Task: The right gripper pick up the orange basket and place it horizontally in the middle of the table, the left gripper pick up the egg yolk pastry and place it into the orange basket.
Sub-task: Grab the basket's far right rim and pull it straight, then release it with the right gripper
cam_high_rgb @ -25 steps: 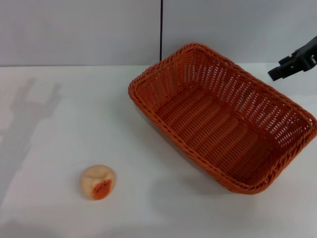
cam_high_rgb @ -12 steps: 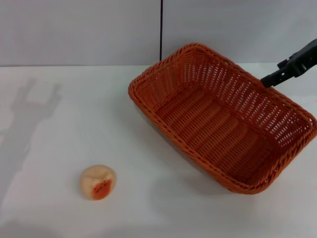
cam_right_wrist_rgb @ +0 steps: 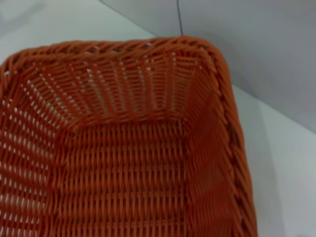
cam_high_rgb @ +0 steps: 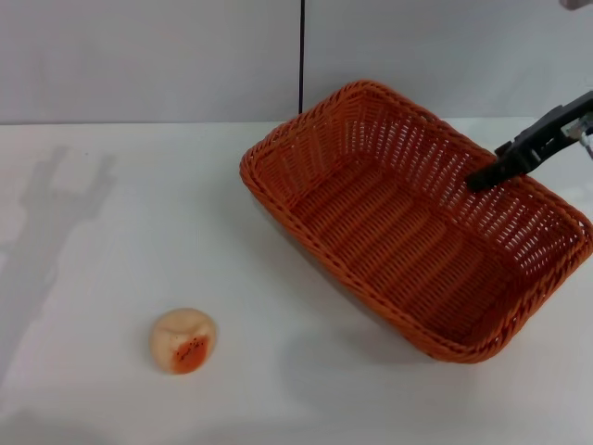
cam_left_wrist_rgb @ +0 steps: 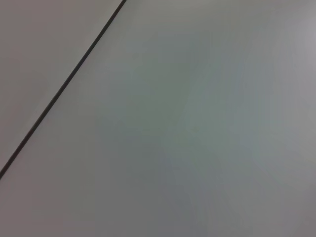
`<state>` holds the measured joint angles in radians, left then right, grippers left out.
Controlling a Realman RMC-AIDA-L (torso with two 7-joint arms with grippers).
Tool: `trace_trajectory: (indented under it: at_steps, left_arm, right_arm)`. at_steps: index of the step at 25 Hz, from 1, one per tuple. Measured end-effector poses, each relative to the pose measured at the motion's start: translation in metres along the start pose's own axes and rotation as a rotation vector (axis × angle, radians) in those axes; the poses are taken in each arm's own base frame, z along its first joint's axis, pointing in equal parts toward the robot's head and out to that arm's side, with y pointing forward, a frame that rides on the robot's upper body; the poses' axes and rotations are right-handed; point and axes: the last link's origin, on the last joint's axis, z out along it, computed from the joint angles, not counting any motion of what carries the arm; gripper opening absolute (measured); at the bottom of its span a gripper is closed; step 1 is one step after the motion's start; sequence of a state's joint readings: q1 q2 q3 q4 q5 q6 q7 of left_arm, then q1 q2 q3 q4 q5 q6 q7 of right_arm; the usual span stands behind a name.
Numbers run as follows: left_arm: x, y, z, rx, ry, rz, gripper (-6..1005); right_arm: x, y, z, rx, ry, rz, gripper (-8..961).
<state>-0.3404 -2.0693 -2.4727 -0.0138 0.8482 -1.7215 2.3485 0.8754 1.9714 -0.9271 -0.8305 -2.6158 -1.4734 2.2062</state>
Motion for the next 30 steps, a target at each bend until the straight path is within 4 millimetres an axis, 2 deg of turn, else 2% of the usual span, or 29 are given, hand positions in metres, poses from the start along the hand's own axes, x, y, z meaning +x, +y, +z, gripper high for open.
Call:
trace_trajectory:
  at_steps: [10, 15, 23, 30]
  left_arm:
    - [-0.002, 0.000, 0.000, 0.006, -0.010, -0.015, 832]
    - [-0.002, -0.001, -0.001, 0.009, -0.011, -0.016, 832]
    - [-0.002, -0.001, -0.002, 0.011, -0.012, -0.027, 832]
    - [-0.002, -0.001, -0.002, 0.012, -0.012, -0.036, 832]
  right_arm:
    - [0.004, 0.006, 0.009, -0.009, 0.041, -0.049, 643]
    - [0.005, 0.007, 0.009, -0.013, 0.048, -0.053, 405]
    - [0.006, 0.007, 0.009, -0.021, 0.047, -0.048, 204]
    - [0.008, 0.011, -0.004, -0.119, -0.030, -0.023, 190]
